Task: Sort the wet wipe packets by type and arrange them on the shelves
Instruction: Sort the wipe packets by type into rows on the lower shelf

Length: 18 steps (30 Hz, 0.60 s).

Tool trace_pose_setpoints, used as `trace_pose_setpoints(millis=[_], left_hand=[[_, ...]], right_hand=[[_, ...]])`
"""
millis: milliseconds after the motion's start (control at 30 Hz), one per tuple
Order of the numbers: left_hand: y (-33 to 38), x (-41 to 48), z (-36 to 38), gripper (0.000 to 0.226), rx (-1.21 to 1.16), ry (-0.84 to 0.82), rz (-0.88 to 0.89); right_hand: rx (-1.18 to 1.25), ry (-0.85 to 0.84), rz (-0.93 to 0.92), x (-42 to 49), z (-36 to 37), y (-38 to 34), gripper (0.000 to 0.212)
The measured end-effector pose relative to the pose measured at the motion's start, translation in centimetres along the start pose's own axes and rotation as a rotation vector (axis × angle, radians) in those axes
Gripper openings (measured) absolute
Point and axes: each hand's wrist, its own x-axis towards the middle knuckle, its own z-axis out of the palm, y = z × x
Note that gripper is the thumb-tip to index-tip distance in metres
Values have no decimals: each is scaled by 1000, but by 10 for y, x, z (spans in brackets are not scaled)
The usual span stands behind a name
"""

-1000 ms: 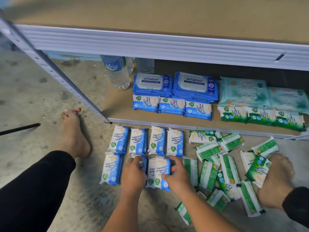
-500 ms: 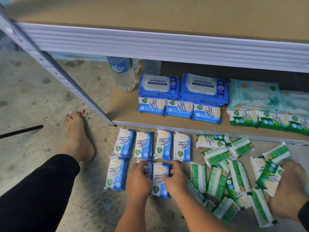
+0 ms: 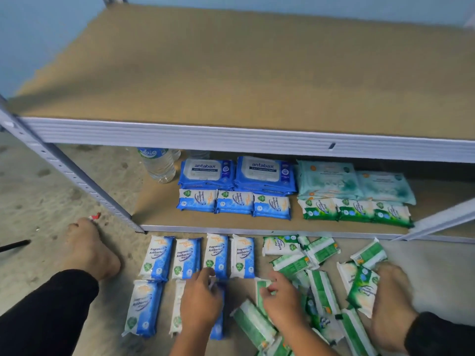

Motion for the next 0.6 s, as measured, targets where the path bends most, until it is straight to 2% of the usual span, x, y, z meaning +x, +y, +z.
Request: trace_pose_setpoints(millis=[133, 233, 367, 533, 600], left_hand=[[56, -4, 5, 47, 82, -104, 158], [88, -7, 10, 53, 198, -170, 250], [122, -12, 16, 56, 267, -196, 310], [140, -8, 39, 60, 324, -286, 336], [146, -4, 52, 64, 351, -316, 350]], right_hand=[[-24, 98, 34, 4, -78, 17, 33], [-61, 148, 28, 6, -124, 30, 24], [-137, 176, -18, 11, -167, 38, 18], [-171, 154, 56, 50, -196, 74, 25], [-216, 157, 75, 39, -213, 61, 27]])
